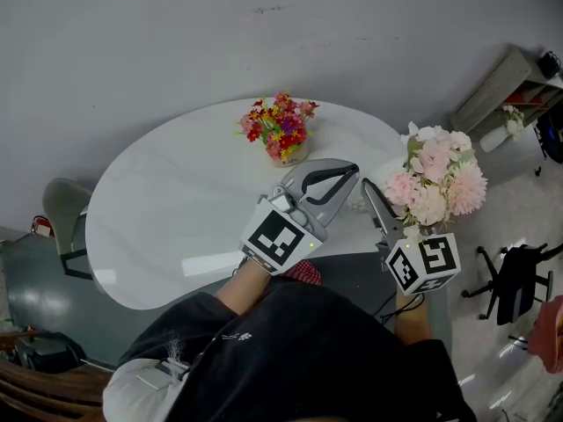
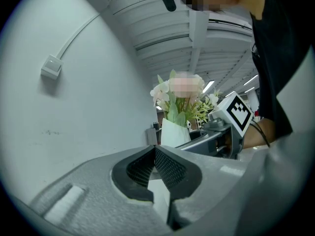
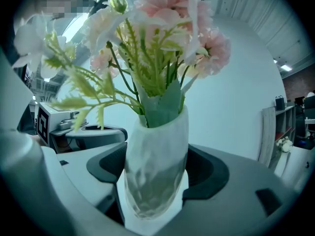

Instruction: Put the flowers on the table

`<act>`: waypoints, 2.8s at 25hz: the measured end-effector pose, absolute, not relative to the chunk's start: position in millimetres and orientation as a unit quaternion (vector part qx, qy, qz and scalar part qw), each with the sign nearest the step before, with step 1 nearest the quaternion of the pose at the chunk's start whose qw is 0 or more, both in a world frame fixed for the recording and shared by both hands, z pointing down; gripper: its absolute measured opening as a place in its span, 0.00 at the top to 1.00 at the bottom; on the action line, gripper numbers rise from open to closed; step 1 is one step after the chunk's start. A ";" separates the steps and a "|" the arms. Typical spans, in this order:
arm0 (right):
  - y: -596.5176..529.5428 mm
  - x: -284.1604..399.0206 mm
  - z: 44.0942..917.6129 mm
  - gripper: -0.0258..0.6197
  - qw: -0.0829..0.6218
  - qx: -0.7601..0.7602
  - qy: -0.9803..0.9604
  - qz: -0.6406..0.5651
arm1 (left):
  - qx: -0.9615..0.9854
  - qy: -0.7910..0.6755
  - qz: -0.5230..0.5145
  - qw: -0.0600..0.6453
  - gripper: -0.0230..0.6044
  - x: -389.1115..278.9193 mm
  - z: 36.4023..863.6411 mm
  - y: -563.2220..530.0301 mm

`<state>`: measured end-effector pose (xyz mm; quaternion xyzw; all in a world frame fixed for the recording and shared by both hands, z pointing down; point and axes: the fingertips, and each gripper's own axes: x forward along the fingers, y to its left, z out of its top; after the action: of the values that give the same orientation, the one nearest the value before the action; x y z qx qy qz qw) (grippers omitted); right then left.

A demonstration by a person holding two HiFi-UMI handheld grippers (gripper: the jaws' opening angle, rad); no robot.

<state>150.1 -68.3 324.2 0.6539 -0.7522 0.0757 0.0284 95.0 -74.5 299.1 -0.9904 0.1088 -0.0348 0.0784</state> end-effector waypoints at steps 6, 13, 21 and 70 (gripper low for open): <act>-87.5 150.6 326.5 0.39 0.033 0.656 -0.750 0.077 | -0.991 0.107 -0.037 0.075 0.97 95.0 303.9 -92.5; -86.7 148.3 323.5 0.39 0.032 0.659 -0.748 0.077 | -0.991 0.100 -0.036 0.077 0.97 93.5 301.6 -89.5; -89.7 145.0 318.0 0.39 0.026 0.669 -0.739 0.074 | -0.993 0.079 -0.031 0.079 0.97 92.8 298.8 -84.9; -200.9 165.7 312.6 0.39 0.033 0.572 -0.817 0.067 | -0.976 0.201 -0.056 0.068 0.97 112.6 301.4 -173.0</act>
<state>165.7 -200.9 312.6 0.5717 -0.8171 0.0670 0.0328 112.6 -173.0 301.4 -0.9755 0.2012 -0.0563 0.0683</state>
